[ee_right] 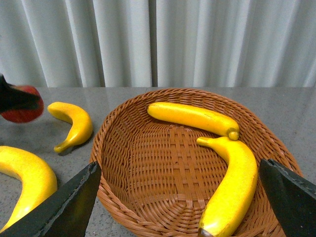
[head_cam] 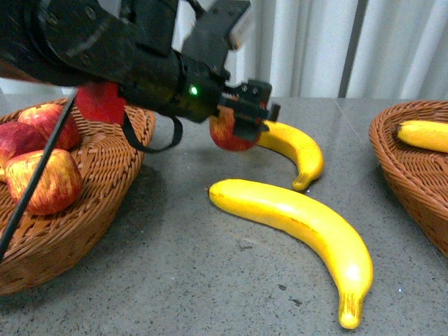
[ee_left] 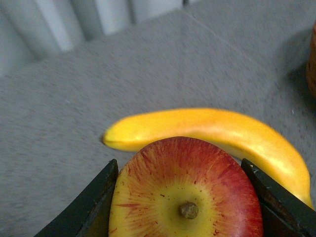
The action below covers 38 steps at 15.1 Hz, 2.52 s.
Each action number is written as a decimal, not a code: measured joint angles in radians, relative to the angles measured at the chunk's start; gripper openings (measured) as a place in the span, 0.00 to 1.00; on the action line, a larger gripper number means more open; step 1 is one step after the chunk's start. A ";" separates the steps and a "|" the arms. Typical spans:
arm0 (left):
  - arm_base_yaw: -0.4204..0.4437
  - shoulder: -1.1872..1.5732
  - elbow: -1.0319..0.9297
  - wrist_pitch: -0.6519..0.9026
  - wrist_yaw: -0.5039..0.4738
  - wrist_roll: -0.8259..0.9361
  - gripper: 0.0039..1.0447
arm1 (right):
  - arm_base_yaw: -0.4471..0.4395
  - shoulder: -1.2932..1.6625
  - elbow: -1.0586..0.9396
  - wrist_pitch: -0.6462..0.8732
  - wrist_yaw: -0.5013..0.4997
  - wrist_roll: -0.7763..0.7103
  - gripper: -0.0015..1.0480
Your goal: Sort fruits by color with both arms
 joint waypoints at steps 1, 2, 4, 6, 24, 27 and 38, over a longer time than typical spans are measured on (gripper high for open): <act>0.016 -0.048 -0.012 0.020 -0.038 -0.029 0.62 | 0.000 0.000 0.000 0.000 0.000 0.000 0.94; 0.033 -0.089 -0.023 0.034 -0.069 -0.053 0.62 | 0.000 0.000 0.000 0.000 0.000 0.000 0.94; 0.126 -0.218 -0.076 0.017 -0.199 -0.145 0.62 | 0.000 0.000 0.000 0.000 0.000 0.000 0.94; 0.213 -0.257 -0.134 -0.028 -0.257 -0.199 0.62 | 0.000 0.000 0.000 0.000 0.000 0.000 0.94; 0.145 -0.458 -0.312 -0.045 -0.286 -0.169 0.94 | 0.000 0.000 0.000 0.000 0.000 0.000 0.94; 0.055 -0.708 -0.483 0.021 -0.384 -0.034 0.94 | 0.000 0.000 0.000 0.000 0.000 0.000 0.94; 0.241 -1.236 -1.087 0.278 -0.314 -0.147 0.01 | 0.000 0.000 0.000 0.000 0.000 0.000 0.94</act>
